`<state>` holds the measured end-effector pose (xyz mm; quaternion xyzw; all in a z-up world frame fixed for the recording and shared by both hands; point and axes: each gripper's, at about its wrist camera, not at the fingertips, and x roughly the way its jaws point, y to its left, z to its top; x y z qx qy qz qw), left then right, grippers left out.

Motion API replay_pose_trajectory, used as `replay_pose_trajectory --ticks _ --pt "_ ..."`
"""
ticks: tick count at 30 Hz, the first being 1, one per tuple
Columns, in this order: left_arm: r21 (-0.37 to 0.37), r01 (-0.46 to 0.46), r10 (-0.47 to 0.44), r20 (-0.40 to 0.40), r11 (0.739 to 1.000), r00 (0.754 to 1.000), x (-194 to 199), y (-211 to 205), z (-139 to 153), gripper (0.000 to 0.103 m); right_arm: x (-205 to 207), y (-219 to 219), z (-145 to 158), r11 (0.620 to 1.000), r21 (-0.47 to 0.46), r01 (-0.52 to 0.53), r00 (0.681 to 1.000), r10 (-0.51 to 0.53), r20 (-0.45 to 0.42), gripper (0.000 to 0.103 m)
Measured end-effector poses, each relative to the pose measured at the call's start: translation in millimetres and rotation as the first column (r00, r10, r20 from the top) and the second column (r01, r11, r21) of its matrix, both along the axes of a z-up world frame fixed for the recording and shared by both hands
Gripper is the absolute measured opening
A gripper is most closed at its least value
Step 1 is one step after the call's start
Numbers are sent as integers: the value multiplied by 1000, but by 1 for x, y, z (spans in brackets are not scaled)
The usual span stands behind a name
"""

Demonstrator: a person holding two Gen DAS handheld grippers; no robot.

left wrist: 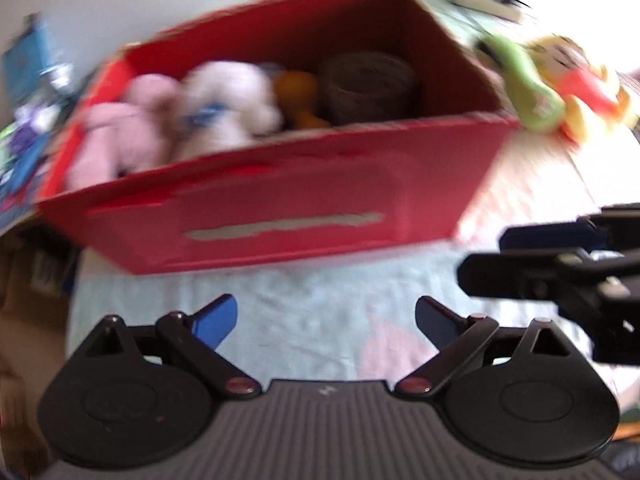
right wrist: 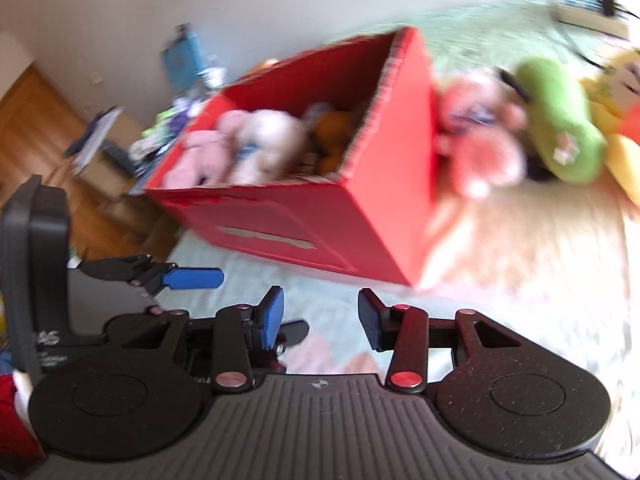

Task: Organize objects
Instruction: 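Move the right tool toward the yellow-and-pink tiger plush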

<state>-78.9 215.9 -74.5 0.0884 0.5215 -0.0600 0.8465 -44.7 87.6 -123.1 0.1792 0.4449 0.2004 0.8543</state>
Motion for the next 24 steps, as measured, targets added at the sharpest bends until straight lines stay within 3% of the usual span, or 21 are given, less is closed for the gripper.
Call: replay_pose_trajectory --ticks 6,12,14,20,24 --pt "-54 223 -226 -55 973 973 0 -33 -21 96 -25 -16 -10 982 -43 186 981 -188 -44 46" --pt "-157 384 -403 -112 910 908 2 -74 -28 99 -54 -45 0 925 -132 357 930 -366 -45 46" --pt "-159 441 -458 -98 883 883 -2 -91 -25 100 -60 -60 5 896 -150 418 902 -429 -47 46" --pt "-139 552 -560 -31 823 828 -4 -140 -10 102 -72 -115 9 837 -119 534 835 -544 -78 46" --pt "-145 548 -555 -10 824 832 10 -170 -4 102 -67 -146 8 827 -79 556 822 -562 -89 46"
